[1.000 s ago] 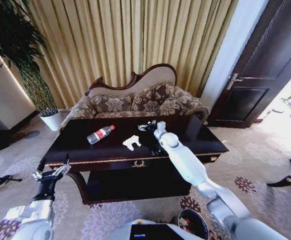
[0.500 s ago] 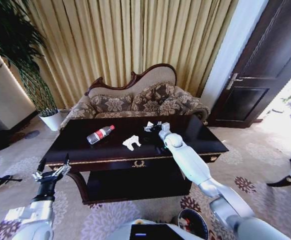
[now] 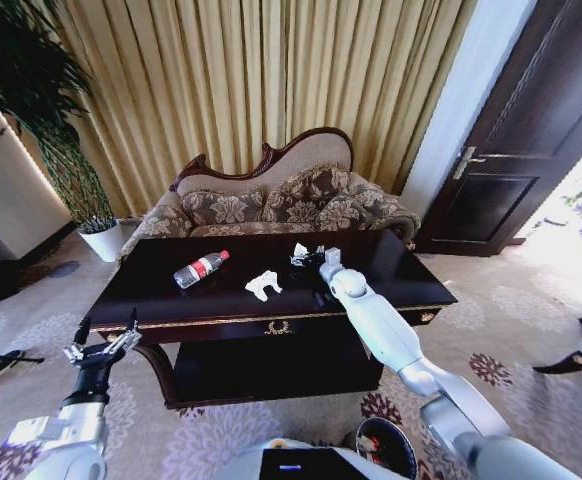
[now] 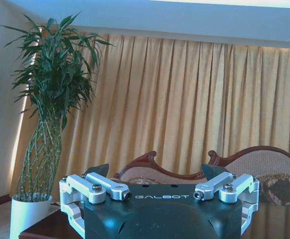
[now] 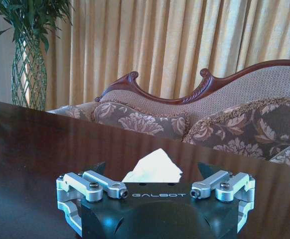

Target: Move to the front of the table and place the trash on the table into the trash bin.

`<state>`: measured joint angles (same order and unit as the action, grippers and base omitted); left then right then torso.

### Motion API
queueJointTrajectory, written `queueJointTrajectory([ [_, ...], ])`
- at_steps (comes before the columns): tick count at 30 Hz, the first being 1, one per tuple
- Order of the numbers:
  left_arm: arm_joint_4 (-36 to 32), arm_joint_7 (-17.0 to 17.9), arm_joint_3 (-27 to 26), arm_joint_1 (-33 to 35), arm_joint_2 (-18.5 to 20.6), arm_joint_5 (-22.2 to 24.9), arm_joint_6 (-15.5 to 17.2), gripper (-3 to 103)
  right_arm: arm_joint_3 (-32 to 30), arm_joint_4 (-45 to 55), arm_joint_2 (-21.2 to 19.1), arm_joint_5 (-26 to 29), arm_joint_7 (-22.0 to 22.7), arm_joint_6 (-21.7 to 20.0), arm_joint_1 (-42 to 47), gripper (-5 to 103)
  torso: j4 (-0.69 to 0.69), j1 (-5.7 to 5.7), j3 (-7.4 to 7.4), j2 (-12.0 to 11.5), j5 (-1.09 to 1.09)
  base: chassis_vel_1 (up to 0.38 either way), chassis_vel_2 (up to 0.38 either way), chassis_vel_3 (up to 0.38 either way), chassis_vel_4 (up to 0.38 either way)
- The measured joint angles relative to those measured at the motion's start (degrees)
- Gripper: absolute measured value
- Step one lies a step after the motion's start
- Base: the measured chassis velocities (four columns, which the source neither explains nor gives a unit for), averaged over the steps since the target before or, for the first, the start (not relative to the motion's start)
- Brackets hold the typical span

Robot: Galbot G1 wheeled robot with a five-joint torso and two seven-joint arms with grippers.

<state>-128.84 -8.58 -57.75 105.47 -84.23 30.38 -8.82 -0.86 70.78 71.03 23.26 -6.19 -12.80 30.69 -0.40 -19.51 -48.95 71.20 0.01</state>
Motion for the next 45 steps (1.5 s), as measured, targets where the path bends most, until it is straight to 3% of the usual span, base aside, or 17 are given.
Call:
queueJointTrajectory([
  [6, 0.5, 0.0, 0.1, -0.3, 0.0, 0.0, -0.1, 100, 0.1, -0.8, 0.1, -0.4, 0.0, 0.2, 0.1, 101, 0.0, 0.0, 0.0, 0.0, 0.0, 0.0, 0.0, 0.0, 0.0],
  [11, 0.6, 0.0, 0.1, -0.4, 0.1, 0.1, -0.1, 100, -0.1, -0.9, 0.1, -0.6, 0.0, 0.4, 0.5, 89, 0.0, 0.0, 0.01, 0.0, -0.02, 0.0, 0.0, 0.0, 0.0],
  [17, 1.0, -0.2, 0.1, -0.3, 0.0, 0.1, -0.5, 100, -0.3, -0.7, 0.2, -1.2, 0.0, 0.6, 0.9, 66, 0.0, 0.01, 0.02, 0.0, -0.02, 0.0, 0.0, 0.0, 0.0],
  [31, 1.3, -0.5, -0.1, 0.1, -0.2, 0.1, -1.2, 100, -0.3, -0.3, 0.1, -1.7, 0.0, 0.7, 1.5, 51, 0.0, 0.01, 0.01, 0.0, -0.02, 0.0, 0.0, 0.0, 0.0],
  [39, 1.4, -0.7, 0.0, 0.1, -0.5, 0.1, -1.3, 100, -0.3, -0.2, 0.0, -2.0, -0.1, 0.7, 1.8, 27, 0.01, 0.01, 0.02, 0.0, -0.02, 0.0, 0.0, 0.0, 0.0],
  [45, 1.4, -0.7, 0.2, -0.1, -0.6, 0.0, -1.4, 100, -0.4, -0.3, -0.1, -2.1, -0.2, 0.8, 1.9, 24, 0.01, 0.01, 0.01, 0.0, -0.01, 0.0, 0.0, 0.0, 0.0],
])
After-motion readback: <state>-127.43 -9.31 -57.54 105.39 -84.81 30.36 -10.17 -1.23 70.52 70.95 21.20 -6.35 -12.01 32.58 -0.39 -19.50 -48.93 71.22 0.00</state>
